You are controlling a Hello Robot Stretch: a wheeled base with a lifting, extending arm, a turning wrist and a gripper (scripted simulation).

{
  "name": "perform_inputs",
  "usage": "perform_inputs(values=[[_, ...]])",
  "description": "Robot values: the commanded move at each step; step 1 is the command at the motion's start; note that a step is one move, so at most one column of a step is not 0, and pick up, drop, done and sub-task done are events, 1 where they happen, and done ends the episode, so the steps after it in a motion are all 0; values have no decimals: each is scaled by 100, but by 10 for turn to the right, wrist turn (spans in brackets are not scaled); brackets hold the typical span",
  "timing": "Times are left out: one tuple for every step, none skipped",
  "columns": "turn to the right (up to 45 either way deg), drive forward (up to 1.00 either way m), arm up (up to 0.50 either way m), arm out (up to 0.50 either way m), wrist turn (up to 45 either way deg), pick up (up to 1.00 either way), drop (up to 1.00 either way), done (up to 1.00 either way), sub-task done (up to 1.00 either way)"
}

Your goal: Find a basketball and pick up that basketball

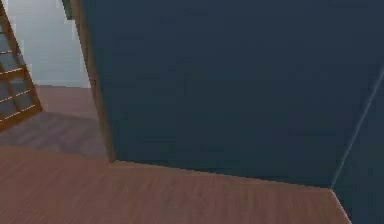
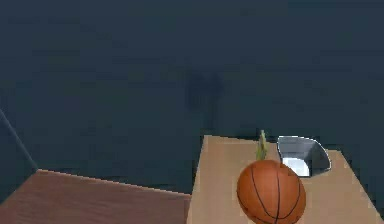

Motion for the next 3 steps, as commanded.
perform_inputs(values=[[-450,0,0,0,0,0,0,0,0],[-330,0,0,0,0,0,0,0,0],[0,30,0,0,0,0,0,0,0]])
